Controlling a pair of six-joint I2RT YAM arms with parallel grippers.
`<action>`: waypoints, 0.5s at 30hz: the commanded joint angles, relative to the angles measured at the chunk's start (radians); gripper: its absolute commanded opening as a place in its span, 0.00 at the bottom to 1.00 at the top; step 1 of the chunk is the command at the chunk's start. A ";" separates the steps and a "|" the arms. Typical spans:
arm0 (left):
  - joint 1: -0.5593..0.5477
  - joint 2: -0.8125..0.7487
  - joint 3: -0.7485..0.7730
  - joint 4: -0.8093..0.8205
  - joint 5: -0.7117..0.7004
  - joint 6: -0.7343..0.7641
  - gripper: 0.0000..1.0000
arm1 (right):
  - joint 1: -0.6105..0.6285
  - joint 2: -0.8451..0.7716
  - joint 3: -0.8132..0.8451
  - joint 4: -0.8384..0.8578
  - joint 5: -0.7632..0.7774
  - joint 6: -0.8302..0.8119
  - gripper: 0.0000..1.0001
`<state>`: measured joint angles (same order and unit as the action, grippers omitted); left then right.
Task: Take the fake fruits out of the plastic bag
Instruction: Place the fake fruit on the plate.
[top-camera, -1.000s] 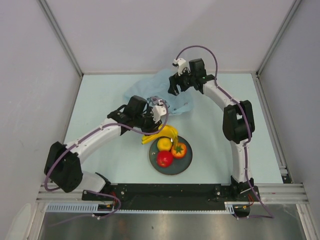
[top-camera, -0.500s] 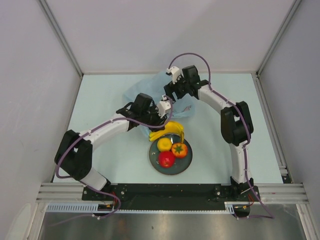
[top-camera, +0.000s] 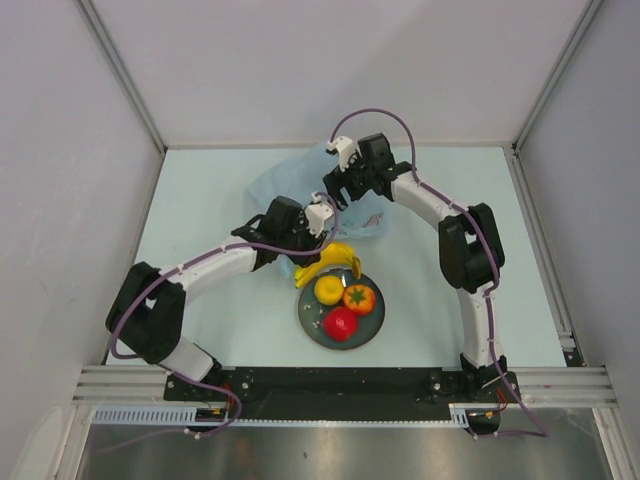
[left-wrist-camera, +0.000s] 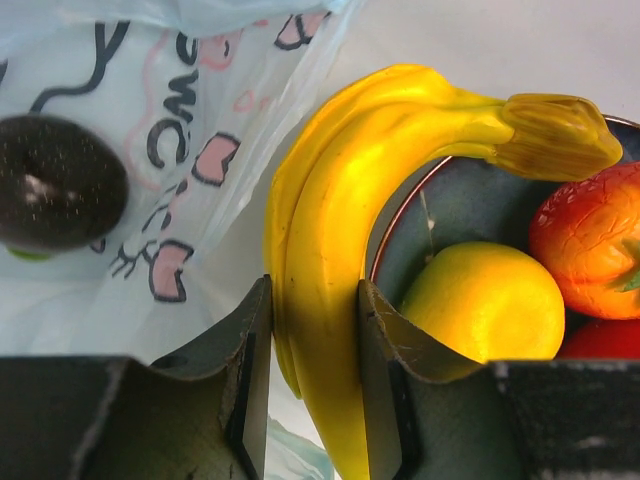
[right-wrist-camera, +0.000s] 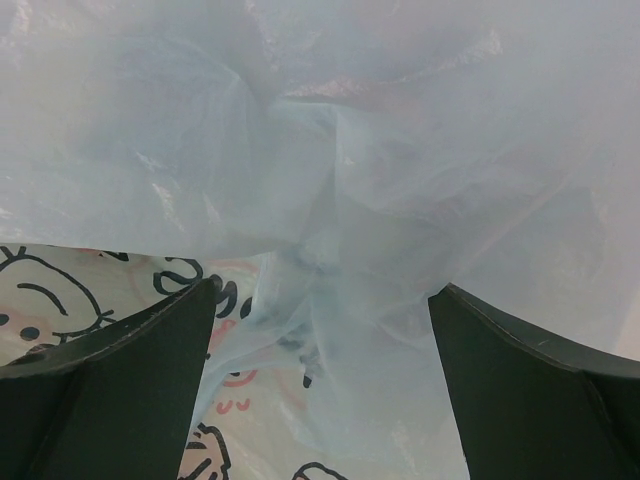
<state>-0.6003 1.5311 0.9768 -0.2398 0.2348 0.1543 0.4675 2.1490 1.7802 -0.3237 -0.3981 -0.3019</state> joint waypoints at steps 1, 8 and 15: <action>-0.006 -0.077 -0.027 0.043 -0.026 -0.082 0.00 | 0.013 -0.061 0.012 0.014 0.025 -0.029 0.92; -0.007 -0.112 -0.125 0.092 -0.040 -0.252 0.00 | 0.014 -0.058 0.010 0.012 0.035 -0.042 0.93; -0.013 -0.108 -0.148 0.114 -0.068 -0.318 0.00 | 0.026 -0.066 -0.001 0.009 0.057 -0.065 0.93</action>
<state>-0.6010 1.4399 0.8429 -0.1421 0.1589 -0.0811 0.4805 2.1490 1.7802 -0.3248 -0.3630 -0.3397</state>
